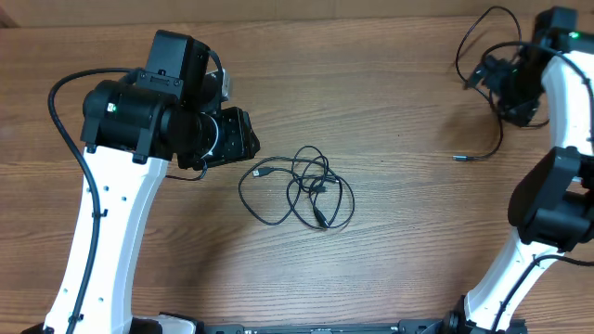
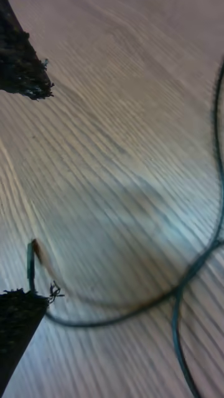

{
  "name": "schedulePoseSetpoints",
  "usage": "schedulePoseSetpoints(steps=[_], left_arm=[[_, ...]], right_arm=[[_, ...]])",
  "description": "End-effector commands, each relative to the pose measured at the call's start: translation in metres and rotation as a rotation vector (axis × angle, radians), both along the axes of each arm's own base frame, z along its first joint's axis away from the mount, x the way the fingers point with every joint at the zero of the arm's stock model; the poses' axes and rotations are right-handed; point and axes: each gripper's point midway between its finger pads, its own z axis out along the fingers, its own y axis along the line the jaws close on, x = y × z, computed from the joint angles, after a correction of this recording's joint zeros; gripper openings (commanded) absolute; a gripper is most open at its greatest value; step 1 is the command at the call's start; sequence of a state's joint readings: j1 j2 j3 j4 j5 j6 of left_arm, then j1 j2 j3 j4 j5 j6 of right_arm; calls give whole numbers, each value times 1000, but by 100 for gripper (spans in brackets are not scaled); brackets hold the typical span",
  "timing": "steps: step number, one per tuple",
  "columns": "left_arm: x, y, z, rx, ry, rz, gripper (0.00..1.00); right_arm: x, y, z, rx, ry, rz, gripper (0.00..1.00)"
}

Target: Untangle cables

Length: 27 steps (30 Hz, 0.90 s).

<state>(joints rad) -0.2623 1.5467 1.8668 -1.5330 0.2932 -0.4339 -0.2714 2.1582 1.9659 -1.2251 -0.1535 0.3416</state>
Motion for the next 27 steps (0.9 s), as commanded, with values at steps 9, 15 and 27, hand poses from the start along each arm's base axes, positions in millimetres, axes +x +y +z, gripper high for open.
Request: schedulePoseSetpoints(steps=[9, 15, 27], left_arm=[[5, -2, -20, 36, 66, -22, 51], [11, -4, -32, 46, 104, -23, 49], [10, -8, -45, 65, 152, -55, 45]], right_arm=[[-30, 8, -43, 40, 127, -78, 100], [-56, 14, -73, 53, 216, -69, 96], [-92, -62, -87, -209, 322, -294, 83]])
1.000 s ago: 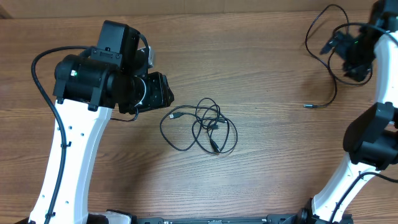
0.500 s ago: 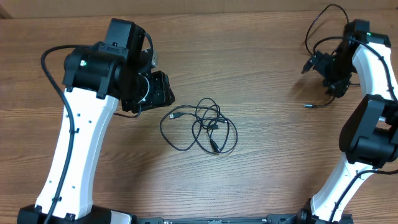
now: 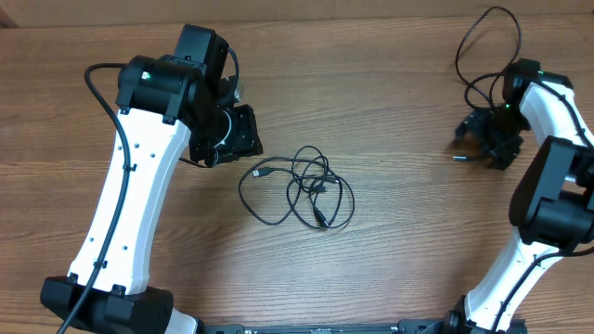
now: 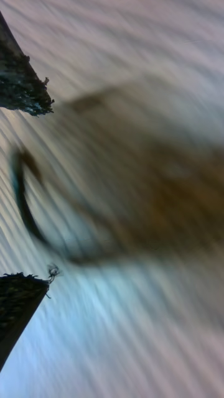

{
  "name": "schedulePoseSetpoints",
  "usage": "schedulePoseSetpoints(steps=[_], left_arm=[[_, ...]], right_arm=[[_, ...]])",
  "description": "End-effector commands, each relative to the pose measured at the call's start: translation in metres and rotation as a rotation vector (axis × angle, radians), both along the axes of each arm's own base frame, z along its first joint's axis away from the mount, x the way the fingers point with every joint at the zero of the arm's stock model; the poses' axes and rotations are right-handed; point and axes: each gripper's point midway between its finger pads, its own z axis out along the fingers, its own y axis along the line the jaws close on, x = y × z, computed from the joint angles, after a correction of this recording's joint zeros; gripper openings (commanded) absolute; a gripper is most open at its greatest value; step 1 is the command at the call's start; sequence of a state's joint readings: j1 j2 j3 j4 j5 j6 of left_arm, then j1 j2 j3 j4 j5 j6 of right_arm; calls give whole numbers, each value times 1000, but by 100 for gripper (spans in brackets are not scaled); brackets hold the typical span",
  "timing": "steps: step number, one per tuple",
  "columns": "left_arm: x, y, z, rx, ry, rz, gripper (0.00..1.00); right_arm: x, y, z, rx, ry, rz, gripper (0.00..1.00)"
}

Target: Untangle cables

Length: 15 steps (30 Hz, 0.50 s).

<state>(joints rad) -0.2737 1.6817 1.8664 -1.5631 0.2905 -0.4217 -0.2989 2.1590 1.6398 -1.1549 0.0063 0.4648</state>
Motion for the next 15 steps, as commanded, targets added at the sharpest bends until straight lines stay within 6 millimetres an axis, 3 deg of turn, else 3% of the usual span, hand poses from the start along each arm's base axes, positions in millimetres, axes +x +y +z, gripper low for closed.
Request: schedulePoseSetpoints(steps=[1, 6, 8, 13, 15], left_arm=[[-2, -2, -2, 14, -2, -34, 45], [-2, -1, -3, 16, -4, -42, 45], [-2, -1, -3, 16, -5, -41, 46], [-1, -2, -2, 14, -11, -41, 47], [1, -2, -2, 11, -19, -41, 47]], right_arm=[[-12, -54, 3, -173, 22, -127, 83], [-3, -96, 7, -155, -92, -233, 83], [9, -115, 22, -129, -170, -279, 80], [29, -135, 72, -122, -274, -306, 76], [46, -135, 120, -135, -349, -285, 79]])
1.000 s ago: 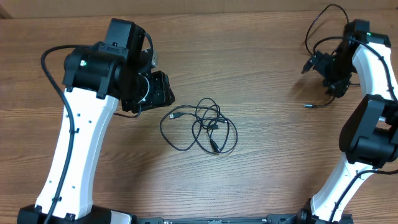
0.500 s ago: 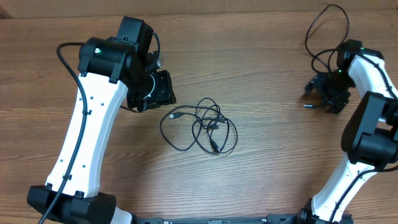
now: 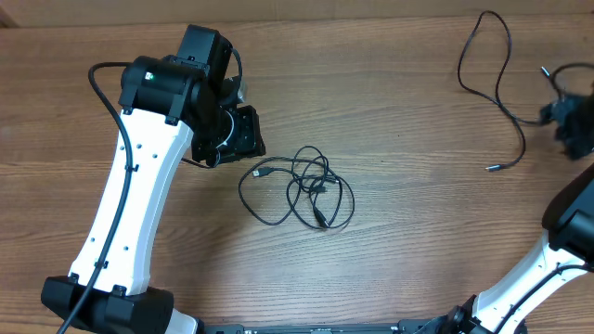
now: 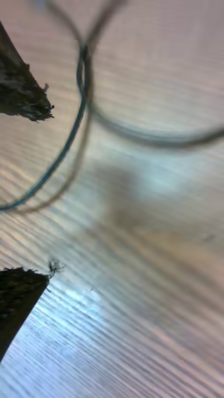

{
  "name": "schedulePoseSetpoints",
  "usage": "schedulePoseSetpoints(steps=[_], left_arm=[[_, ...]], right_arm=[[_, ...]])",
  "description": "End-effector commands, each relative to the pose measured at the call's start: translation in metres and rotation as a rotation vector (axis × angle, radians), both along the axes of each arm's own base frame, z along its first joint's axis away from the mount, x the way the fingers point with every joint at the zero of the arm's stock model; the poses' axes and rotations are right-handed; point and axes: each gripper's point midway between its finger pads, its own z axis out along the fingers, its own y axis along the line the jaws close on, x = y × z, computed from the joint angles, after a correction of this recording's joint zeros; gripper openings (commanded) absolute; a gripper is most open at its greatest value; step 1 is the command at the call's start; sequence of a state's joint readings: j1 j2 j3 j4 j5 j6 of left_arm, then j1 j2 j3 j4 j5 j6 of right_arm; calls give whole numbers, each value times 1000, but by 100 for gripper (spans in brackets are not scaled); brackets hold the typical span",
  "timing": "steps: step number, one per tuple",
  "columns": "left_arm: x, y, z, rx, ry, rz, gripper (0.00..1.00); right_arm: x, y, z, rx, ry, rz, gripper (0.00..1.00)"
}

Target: Untangle cables

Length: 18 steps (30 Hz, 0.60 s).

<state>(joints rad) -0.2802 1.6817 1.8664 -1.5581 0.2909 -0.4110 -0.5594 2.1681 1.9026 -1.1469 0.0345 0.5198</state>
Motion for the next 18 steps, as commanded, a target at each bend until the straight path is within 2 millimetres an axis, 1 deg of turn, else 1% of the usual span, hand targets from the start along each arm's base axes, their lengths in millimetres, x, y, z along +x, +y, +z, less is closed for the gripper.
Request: schedulePoseSetpoints(steps=[1, 3, 5, 7, 10, 11, 18], left_arm=[[1, 0, -2, 11, -12, -24, 47], [2, -1, -2, 11, -15, -24, 47], [2, -1, -2, 10, -16, -24, 47], [2, -1, -2, 10, -17, -24, 47], [2, -1, -2, 10, -16, -24, 47], [2, -1, -2, 11, -16, -24, 47], [2, -1, -2, 10, -16, -24, 47]], right_arm=[[31, 8, 61, -25, -132, 57, 80], [47, 27, 77, 0, -189, 174, 80], [62, 52, 82, 45, -240, 291, 84], [73, 71, 82, 62, -261, 361, 89], [88, 89, 80, 42, -286, 430, 95], [96, 97, 79, 27, -303, 465, 100], [147, 145, 79, -97, -435, 705, 100]])
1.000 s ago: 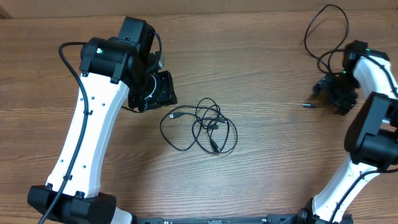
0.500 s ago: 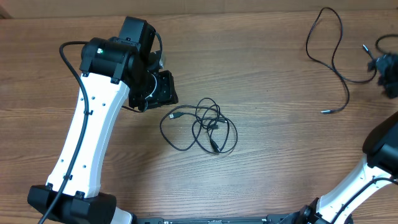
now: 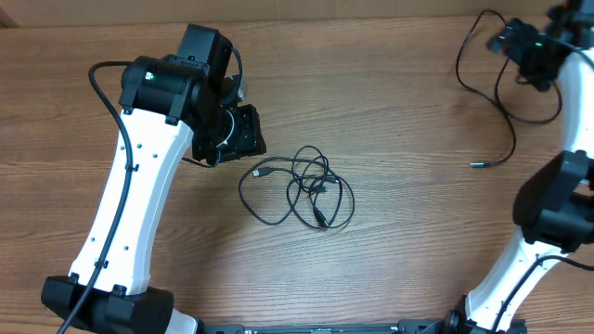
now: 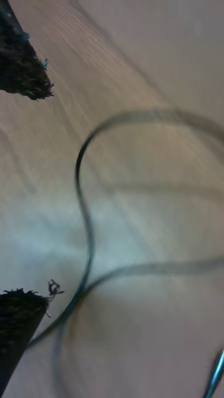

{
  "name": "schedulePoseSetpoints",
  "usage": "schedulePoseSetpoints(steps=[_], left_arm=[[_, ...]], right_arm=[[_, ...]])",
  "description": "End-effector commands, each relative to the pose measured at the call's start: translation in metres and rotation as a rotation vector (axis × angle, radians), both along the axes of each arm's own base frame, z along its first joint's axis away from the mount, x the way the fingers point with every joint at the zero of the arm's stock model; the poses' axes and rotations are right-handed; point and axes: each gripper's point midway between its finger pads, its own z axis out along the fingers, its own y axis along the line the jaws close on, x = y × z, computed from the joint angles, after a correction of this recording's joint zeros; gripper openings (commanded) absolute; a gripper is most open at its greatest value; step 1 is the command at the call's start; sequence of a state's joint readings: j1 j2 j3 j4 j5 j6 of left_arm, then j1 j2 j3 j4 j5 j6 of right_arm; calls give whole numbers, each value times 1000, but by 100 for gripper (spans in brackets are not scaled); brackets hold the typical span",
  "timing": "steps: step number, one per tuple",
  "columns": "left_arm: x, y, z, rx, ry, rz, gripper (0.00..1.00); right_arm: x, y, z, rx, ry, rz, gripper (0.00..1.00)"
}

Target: Untangle cables

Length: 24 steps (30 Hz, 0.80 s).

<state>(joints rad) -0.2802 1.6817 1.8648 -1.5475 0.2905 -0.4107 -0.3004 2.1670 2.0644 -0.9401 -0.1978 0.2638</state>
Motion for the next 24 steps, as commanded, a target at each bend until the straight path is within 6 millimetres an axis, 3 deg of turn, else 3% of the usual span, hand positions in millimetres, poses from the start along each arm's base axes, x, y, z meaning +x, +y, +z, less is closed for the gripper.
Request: schedulePoseSetpoints(steps=[1, 4, 10, 18, 20, 23, 24], left_arm=[[0, 0, -2, 13, -7, -24, 47], [0, 0, -2, 13, -6, -23, 47], [-2, 1, -2, 15, 2, -23, 48], [-2, 1, -2, 15, 1, -23, 48], [-2, 1, -2, 15, 2, -23, 49], [-2, 1, -2, 15, 2, -23, 49], [-2, 1, -2, 15, 2, -23, 49]], right_arm=[[16, 27, -1, -68, -63, 141, 100], [31, 36, -3, -127, -114, 157, 100], [45, 34, -17, -229, -147, 112, 100], [46, 41, -64, -181, -90, 137, 94], [46, 44, -71, -161, -79, 150, 86], [45, 44, -71, -160, -78, 149, 64], [45, 44, -71, -160, -78, 149, 63]])
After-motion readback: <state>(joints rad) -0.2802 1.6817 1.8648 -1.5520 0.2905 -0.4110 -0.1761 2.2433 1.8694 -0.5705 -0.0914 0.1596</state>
